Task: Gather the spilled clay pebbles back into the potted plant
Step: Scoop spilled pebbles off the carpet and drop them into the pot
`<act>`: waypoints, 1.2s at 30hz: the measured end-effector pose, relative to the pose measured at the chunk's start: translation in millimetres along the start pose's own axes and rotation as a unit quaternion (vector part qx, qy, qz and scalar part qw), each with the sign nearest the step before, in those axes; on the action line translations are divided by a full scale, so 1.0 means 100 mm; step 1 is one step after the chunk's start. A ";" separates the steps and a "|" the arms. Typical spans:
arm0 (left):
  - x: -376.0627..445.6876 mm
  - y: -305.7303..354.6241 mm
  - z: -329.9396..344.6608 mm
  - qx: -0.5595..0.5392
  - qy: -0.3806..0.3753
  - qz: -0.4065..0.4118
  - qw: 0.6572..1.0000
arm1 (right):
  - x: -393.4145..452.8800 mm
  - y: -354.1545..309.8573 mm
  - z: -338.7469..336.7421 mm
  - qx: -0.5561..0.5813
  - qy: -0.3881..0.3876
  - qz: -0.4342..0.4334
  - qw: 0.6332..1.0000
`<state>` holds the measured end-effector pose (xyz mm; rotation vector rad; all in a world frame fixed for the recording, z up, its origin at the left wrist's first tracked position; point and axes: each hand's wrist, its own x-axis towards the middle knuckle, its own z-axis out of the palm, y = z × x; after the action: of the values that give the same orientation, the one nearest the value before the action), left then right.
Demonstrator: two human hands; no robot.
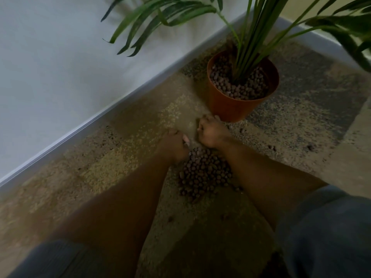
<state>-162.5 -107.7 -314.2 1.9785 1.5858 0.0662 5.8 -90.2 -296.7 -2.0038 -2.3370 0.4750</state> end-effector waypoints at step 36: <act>-0.71 0.50 0.04 -0.618 -0.072 -0.250 0.742 | -0.85 -0.41 0.03 0.690 -0.089 0.332 0.637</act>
<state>-137.6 -179.0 -271.4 0.4873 1.3038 0.5697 -19.3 -178.6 -274.0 -1.6597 -0.4176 1.7647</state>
